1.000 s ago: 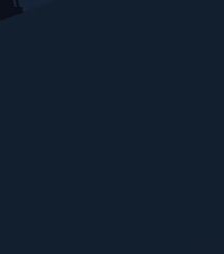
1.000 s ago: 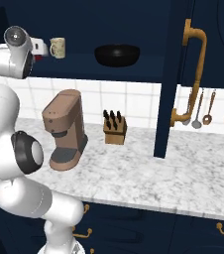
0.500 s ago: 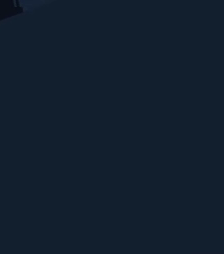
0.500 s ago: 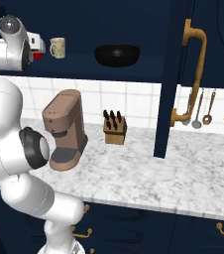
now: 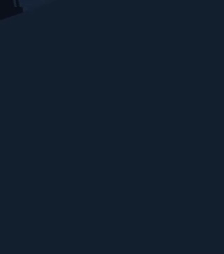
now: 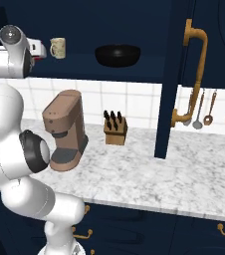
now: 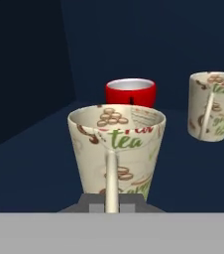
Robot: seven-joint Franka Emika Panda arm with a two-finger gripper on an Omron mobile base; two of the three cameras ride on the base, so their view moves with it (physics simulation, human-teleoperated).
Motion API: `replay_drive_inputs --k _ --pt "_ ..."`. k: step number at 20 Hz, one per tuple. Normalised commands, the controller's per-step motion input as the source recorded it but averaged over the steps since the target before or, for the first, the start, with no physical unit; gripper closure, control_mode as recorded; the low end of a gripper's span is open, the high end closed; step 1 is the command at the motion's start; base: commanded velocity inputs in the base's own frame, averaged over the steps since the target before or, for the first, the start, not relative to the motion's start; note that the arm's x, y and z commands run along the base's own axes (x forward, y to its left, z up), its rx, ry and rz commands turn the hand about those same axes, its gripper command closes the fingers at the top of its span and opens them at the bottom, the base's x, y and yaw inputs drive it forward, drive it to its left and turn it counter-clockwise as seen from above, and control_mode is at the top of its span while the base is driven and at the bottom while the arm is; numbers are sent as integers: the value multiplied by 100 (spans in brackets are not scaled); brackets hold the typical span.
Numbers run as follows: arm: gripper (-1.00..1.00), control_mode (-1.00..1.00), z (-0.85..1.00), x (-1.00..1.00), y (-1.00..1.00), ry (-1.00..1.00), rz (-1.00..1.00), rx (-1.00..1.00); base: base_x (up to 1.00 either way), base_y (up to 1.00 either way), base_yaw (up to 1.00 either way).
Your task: Gather all objects into one cabinet and sort the glasses and bowls to opposite sides.
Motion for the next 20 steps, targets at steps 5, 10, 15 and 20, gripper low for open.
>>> replay_drive_inputs --k 5,10,15,20 --pt "100 -100 -7 8 0 -1 0 0 0 0 0" --pt "100 -100 0 22 0 0 0 0 0 0 0" --pt "100 -100 -5 17 0 0 0 0 0 0 0" --pt "100 -100 -17 5 0 0 0 0 0 0 0"
